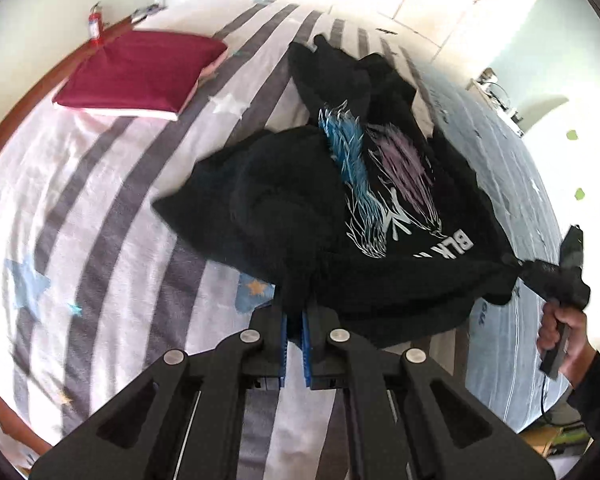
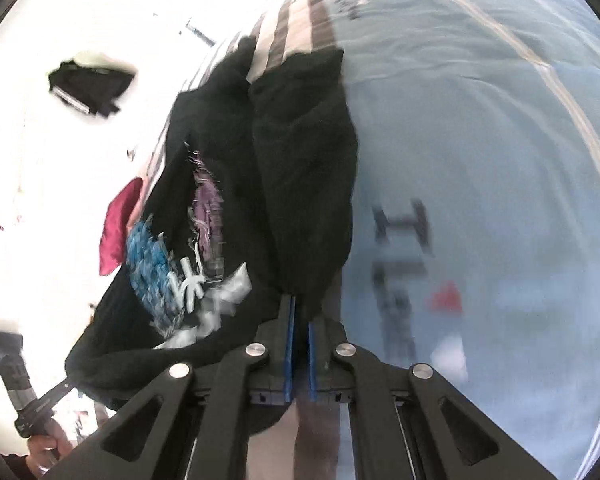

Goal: Fold clothes
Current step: 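Lift the black T-shirt with both grippers, shaking it loose, then raise the T-shirt high with both grippers to hang it open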

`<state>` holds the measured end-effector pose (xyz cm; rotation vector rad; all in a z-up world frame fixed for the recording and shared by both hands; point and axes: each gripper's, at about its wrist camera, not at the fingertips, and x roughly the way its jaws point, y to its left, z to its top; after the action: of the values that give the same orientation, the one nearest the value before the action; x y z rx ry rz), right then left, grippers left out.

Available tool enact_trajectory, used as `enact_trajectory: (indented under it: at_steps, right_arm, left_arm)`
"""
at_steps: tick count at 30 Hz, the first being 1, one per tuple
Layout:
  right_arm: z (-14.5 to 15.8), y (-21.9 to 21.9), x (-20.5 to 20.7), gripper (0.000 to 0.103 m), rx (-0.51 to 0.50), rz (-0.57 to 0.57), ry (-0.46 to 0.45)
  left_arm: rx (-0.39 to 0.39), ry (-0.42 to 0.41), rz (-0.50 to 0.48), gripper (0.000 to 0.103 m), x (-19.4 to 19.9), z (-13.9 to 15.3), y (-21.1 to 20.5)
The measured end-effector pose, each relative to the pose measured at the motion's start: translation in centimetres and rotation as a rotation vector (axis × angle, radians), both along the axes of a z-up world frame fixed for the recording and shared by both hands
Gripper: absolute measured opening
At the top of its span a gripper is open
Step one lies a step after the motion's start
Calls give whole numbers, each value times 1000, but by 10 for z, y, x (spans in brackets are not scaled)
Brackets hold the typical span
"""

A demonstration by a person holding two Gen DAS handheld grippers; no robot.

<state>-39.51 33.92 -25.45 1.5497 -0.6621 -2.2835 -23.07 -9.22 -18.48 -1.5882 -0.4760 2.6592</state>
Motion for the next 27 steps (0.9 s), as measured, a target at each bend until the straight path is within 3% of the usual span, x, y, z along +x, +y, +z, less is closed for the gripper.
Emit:
enact_trajectory:
  at_steps: [3, 9, 17, 21, 25, 27]
  right_arm:
    - [41, -3, 45, 4, 60, -5, 78]
    - [194, -14, 111, 4, 144, -31, 340]
    - [374, -3, 111, 3, 142, -179, 705]
    - [439, -9, 108, 3, 163, -222, 824]
    - [505, -17, 132, 3, 196, -238, 952]
    - [537, -18, 149, 3, 211, -244, 998]
  left_arm:
    - [-36, 64, -47, 4, 16, 42, 3]
    - [-62, 324, -118, 4, 9, 167, 6]
    - [11, 761, -157, 4, -26, 334, 10]
    - [9, 884, -157, 4, -24, 401, 10]
    - [-62, 996, -174, 4, -2, 463, 5]
    - [-61, 1032, -177, 4, 10, 491, 2]
